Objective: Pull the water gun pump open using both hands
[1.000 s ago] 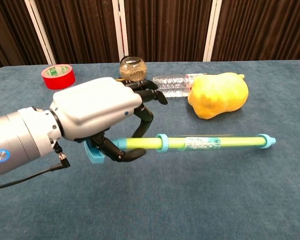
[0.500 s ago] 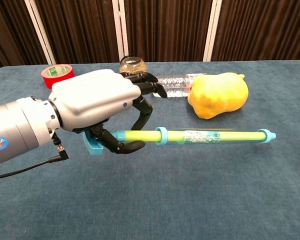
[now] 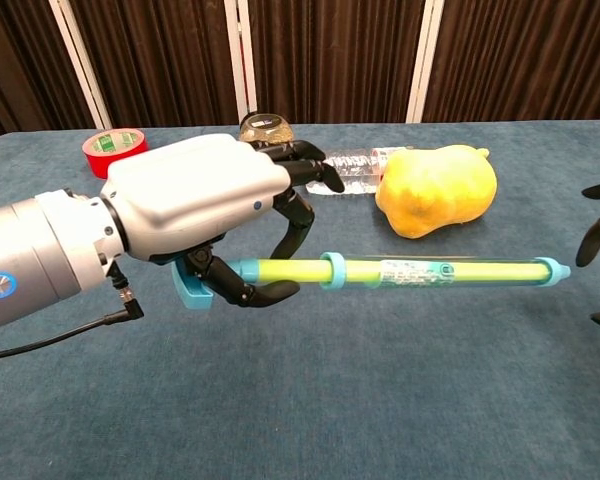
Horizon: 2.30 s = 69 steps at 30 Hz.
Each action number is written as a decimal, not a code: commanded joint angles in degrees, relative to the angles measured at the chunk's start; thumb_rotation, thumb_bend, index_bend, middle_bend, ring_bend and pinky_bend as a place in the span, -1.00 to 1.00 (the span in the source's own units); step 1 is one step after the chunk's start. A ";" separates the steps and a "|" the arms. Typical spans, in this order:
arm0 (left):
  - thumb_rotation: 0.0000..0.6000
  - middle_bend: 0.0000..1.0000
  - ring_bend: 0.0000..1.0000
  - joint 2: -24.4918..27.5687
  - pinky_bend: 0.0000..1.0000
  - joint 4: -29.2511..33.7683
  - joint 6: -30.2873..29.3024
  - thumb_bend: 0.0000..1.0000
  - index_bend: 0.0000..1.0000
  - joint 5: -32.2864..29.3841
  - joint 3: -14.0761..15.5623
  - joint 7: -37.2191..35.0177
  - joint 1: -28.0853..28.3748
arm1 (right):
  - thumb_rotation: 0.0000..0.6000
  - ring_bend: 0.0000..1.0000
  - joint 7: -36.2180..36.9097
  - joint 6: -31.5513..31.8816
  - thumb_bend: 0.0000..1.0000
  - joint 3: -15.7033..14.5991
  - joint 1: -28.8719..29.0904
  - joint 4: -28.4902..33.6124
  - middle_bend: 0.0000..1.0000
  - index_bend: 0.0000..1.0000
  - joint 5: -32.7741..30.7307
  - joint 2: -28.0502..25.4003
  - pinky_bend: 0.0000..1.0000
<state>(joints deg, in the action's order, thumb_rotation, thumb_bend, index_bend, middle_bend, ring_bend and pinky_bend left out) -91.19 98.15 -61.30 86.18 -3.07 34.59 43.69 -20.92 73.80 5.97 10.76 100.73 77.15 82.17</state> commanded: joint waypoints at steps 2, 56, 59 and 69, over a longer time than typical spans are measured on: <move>1.00 -0.77 -0.95 -0.03 -0.71 0.58 0.06 -0.21 0.21 0.10 -0.22 0.47 0.10 | 1.00 -0.91 -0.80 -0.47 -0.45 0.28 0.53 -0.09 -0.90 -0.19 -1.44 1.53 -0.87; 1.00 -0.77 -0.95 -0.29 -0.71 3.87 0.18 -0.21 0.23 -0.19 -1.98 2.37 0.46 | 1.00 -0.89 -5.18 2.45 -0.32 3.08 4.46 -2.90 -0.92 -0.02 -6.48 8.20 -0.87; 1.00 -0.77 -0.95 -0.21 -0.71 4.07 0.16 -0.21 0.23 -0.14 -2.07 2.50 0.49 | 1.00 -0.89 -5.02 2.56 -0.22 2.90 4.51 -3.02 -0.90 0.04 -6.30 8.30 -0.87; 1.00 -0.77 -0.95 0.29 -0.71 4.36 0.07 -0.21 0.23 0.21 -2.03 2.70 0.46 | 1.00 -0.87 -4.68 3.11 -0.04 3.04 4.70 -3.34 -0.82 0.29 -6.18 8.26 -0.87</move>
<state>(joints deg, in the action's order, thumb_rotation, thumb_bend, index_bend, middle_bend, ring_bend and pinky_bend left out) -90.93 102.50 -61.21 86.36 -5.13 37.28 44.17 -25.62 76.90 8.99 15.45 97.40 70.98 90.43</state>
